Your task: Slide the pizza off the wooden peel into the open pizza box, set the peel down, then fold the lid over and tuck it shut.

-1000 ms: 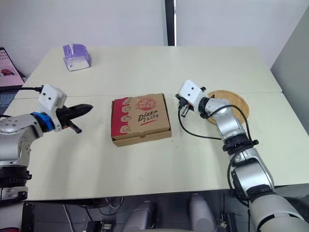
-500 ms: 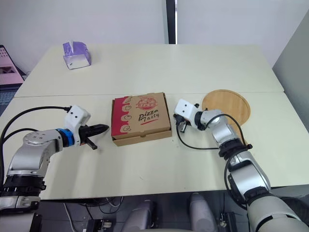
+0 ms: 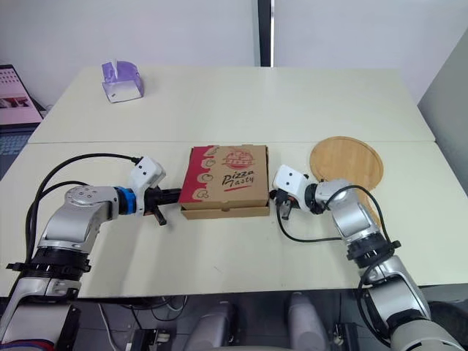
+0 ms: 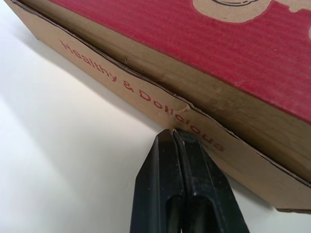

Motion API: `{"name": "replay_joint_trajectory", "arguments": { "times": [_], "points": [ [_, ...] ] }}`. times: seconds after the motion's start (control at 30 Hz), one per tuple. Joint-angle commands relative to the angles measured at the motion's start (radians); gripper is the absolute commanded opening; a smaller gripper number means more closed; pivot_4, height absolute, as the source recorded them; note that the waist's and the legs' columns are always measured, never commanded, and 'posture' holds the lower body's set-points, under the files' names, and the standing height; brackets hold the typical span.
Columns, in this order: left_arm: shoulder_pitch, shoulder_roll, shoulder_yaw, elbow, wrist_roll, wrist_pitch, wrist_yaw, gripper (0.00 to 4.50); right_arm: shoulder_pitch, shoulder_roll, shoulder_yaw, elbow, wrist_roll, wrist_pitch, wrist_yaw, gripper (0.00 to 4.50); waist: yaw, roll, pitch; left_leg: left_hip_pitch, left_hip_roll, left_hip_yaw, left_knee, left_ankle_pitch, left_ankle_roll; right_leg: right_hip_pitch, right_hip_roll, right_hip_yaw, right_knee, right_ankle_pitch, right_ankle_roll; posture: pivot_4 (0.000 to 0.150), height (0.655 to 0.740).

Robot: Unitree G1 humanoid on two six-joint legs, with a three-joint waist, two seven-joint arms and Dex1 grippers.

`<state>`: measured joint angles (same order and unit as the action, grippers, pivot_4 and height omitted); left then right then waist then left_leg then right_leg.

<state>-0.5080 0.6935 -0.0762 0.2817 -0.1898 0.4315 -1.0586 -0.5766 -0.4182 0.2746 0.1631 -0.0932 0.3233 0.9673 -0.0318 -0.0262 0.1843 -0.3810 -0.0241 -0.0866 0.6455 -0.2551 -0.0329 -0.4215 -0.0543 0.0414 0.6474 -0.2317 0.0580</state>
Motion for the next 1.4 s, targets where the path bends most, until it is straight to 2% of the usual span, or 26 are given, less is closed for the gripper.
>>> {"name": "replay_joint_trajectory", "arguments": {
  "times": [0.03, 0.47, 0.7, 0.9, 1.03, 1.2, 1.4],
  "points": [
    [-0.032, -0.053, -0.055, -0.035, -0.012, -0.036, -0.055, 0.00, 0.003, -0.001, -0.004, -0.114, 0.052, 0.016, 0.022, 0.02, 0.002, 0.000, 0.000, 0.000, 0.000, 0.000, 0.000, 0.000, 0.000, 0.000, 0.000, 0.000, 0.000, 0.000, 0.000, 0.150, 0.7400],
    [-0.061, -0.059, -0.048, 0.050, 0.039, -0.104, -0.065, 0.00, 0.041, -0.021, -0.004, -0.181, 0.075, 0.089, 0.031, 0.02, 0.001, 0.000, 0.000, 0.001, 0.000, 0.000, 0.001, 0.000, 0.000, 0.001, 0.000, 0.000, 0.000, 0.000, 0.000, 0.150, 0.7400],
    [-0.043, -0.007, -0.003, 0.061, 0.040, -0.126, -0.063, 0.00, 0.029, -0.086, 0.000, -0.111, 0.021, -0.003, 0.011, 0.02, 0.000, 0.000, 0.000, 0.001, 0.000, 0.000, 0.001, 0.000, 0.000, 0.001, 0.000, 0.000, 0.000, 0.000, 0.000, 0.150, 0.7400],
    [-0.069, 0.045, 0.097, 0.073, -0.033, -0.146, -0.092, 0.00, -0.004, -0.163, -0.078, -0.030, 0.027, -0.097, -0.028, 0.02, 0.000, 0.000, 0.000, 0.000, 0.000, 0.001, 0.000, 0.000, 0.000, 0.000, 0.000, 0.000, 0.000, 0.000, 0.000, 0.150, 0.7400],
    [-0.107, 0.039, 0.122, 0.044, -0.078, -0.137, -0.119, 0.00, -0.038, -0.123, -0.150, -0.029, 0.130, -0.086, -0.030, 0.02, 0.000, 0.000, 0.000, 0.000, 0.001, 0.000, 0.000, 0.000, 0.000, 0.000, 0.000, 0.000, 0.000, 0.000, 0.000, 0.150, 0.7400],
    [-0.123, 0.012, 0.084, -0.110, -0.154, -0.027, -0.158, 0.00, -0.053, -0.043, -0.173, -0.123, 0.289, 0.008, 0.025, 0.02, -0.001, 0.000, 0.000, 0.000, 0.001, 0.000, 0.000, 0.000, 0.000, 0.000, 0.000, 0.000, 0.000, 0.000, 0.000, 0.150, 0.7400],
    [-0.064, 0.019, -0.043, -0.137, -0.049, -0.082, -0.175, 0.00, 0.009, -0.014, -0.044, -0.203, 0.251, 0.003, 0.028, 0.02, -0.002, 0.000, 0.000, 0.001, 0.001, 0.001, 0.000, 0.000, 0.000, 0.000, 0.000, 0.000, 0.000, 0.000, 0.000, 0.150, 0.7400]
  ]
}}
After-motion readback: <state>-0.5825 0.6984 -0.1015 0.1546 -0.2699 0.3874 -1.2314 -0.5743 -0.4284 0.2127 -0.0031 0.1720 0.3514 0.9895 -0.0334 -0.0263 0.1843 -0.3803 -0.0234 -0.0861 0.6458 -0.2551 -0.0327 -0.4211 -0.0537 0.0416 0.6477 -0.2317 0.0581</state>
